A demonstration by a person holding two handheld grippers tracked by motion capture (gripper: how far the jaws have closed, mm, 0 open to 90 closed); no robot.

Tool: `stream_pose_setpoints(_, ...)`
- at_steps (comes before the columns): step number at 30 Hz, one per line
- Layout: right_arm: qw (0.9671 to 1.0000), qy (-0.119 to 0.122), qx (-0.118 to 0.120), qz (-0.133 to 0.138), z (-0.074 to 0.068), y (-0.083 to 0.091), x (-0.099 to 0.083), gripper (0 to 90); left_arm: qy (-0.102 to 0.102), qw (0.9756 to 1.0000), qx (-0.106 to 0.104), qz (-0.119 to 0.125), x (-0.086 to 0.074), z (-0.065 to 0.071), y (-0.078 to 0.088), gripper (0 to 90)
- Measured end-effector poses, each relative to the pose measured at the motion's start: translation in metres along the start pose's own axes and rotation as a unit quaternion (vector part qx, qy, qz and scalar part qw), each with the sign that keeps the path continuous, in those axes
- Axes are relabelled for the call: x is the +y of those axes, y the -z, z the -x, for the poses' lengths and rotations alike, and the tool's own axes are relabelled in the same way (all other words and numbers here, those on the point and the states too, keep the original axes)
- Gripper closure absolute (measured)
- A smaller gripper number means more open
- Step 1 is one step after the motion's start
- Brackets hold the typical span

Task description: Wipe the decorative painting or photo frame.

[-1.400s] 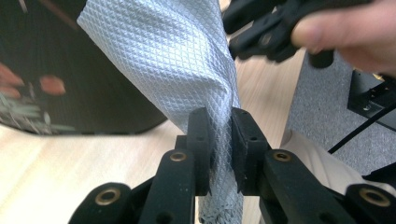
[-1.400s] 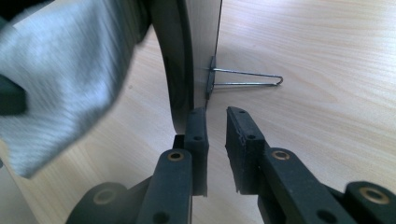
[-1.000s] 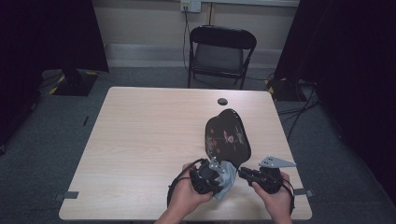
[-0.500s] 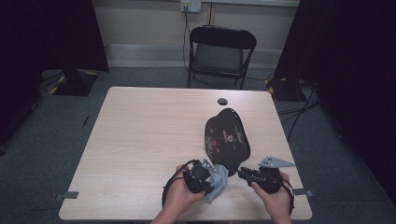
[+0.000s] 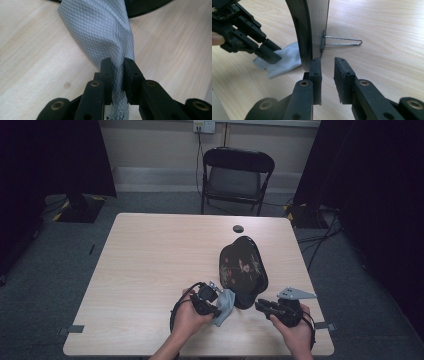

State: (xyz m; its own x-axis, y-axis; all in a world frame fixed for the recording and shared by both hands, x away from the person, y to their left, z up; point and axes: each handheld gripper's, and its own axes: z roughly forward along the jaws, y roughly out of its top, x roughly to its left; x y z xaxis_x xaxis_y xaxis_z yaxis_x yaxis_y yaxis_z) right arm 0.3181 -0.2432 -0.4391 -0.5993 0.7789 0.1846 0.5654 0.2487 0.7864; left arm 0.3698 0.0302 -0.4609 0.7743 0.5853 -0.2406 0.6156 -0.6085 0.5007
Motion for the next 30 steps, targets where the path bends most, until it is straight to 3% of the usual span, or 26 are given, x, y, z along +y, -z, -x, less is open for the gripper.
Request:
stream_pose_setpoints(9, 1.0000, -0.002, 0.000, -0.001, 0.000, -0.001, 0.000, 76.3, 0.040, 0.9990, 0.000, 0.020, 0.004, -0.019, 0.005, 79.0)
stream_pose_setpoints(14, 1.0000, 0.000, -0.001, -0.002, 0.000, -0.001, -0.001, 75.0, 0.039, 0.9988, 0.007, 0.028, 0.008, -0.022, 0.008, 78.9)
stream_pose_setpoints(19, 1.0000, -0.002, -0.003, -0.003, 0.001, -0.001, -0.001, 71.8, 0.021, 0.9992, 0.007, 0.034, 0.004, -0.015, 0.018, 78.9)
stream_pose_setpoints(30, 0.9997, -0.004, -0.025, 0.001, 0.006, 0.003, -0.002, 57.6, -0.033, 0.9989, -0.010, 0.032, -0.017, 0.020, 0.034, 78.9)
